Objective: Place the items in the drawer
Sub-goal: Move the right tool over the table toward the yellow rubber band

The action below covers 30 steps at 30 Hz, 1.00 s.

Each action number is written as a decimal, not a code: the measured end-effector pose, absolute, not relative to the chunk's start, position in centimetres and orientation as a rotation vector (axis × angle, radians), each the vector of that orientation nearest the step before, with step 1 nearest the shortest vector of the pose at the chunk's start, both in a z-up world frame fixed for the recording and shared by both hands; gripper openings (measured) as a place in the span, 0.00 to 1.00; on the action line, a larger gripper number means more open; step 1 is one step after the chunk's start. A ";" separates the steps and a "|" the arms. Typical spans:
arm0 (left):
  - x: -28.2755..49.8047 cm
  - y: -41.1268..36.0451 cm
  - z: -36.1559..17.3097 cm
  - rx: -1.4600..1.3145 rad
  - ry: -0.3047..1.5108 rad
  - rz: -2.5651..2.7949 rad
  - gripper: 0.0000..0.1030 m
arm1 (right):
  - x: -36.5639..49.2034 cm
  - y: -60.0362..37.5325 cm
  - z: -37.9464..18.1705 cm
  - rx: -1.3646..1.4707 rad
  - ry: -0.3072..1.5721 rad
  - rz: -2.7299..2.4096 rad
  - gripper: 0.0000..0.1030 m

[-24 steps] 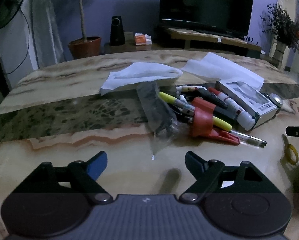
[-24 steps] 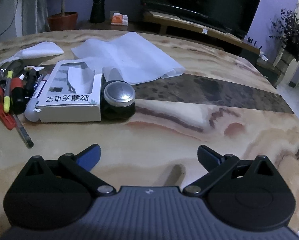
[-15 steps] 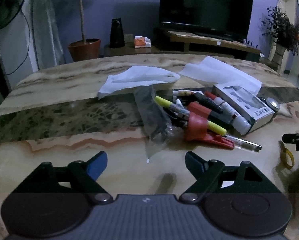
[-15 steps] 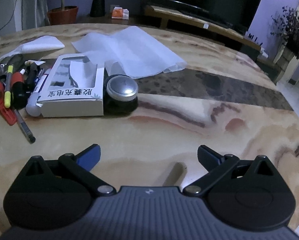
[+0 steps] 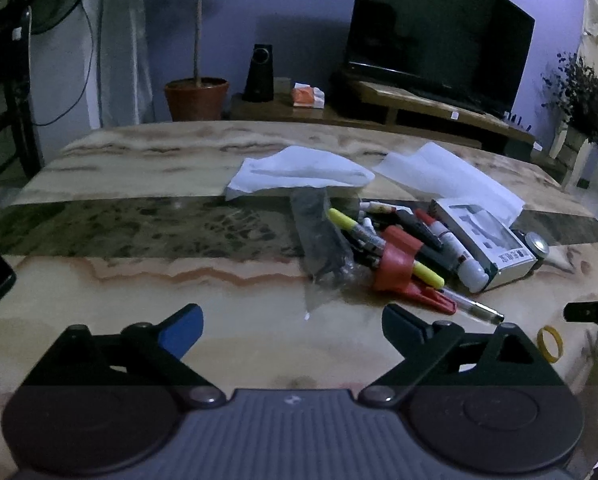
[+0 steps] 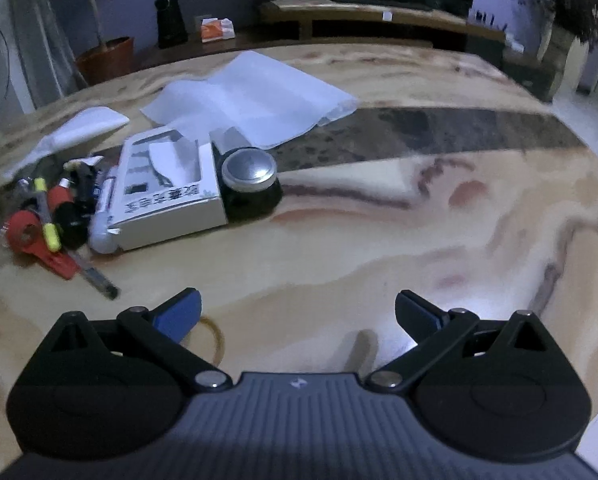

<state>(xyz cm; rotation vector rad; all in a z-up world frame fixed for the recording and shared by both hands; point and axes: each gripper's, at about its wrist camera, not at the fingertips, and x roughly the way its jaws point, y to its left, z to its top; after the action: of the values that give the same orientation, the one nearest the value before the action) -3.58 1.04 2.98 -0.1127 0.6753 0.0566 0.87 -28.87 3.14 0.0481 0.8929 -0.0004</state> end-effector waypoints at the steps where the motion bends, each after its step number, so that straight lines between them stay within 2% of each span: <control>1: -3.9 1.2 3.0 -0.116 0.672 0.057 0.93 | 0.4 -29.0 3.4 0.071 0.885 0.008 1.00; 4: -4.9 1.6 3.1 -0.165 0.667 0.049 0.93 | -0.8 -29.7 4.8 0.136 0.837 0.031 1.00; 9: -7.9 0.9 4.6 -0.140 0.486 0.000 0.93 | -3.1 -32.7 7.1 0.400 0.646 0.141 1.00; 11: -8.0 0.5 4.6 -0.141 0.517 -0.026 0.93 | -2.0 -32.9 5.0 0.461 0.828 0.188 1.00; 12: -7.9 0.3 4.5 -0.138 0.537 -0.029 0.92 | -1.1 -32.4 4.2 0.437 0.957 0.211 0.86; 13: -8.0 0.0 4.4 -0.122 0.544 -0.022 0.90 | -0.9 -32.1 3.8 0.424 0.988 0.199 0.72; 15: -8.1 -0.2 4.5 -0.130 0.557 -0.003 0.90 | -1.4 -31.9 3.7 0.395 0.975 0.142 0.75; 18: -8.3 0.3 4.6 -0.204 0.576 -0.011 0.93 | -2.5 -31.1 4.4 0.347 0.927 0.145 0.87; 25: -8.4 -0.5 3.2 -0.200 0.682 -0.026 0.93 | -3.5 -29.6 4.0 0.171 0.922 0.072 0.88; 26: -8.3 -0.7 3.0 -0.194 0.707 -0.021 0.99 | -3.5 -29.8 3.8 0.176 0.927 0.070 0.88; 30: -6.8 -1.0 1.5 -0.173 0.925 0.042 0.99 | -3.7 -30.1 3.8 0.199 0.919 0.081 0.88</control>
<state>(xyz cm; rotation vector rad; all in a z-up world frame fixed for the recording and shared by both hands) -6.79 -1.04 1.52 -0.1729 0.9246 0.0420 -3.67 -30.08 3.80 0.1995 0.9188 0.0807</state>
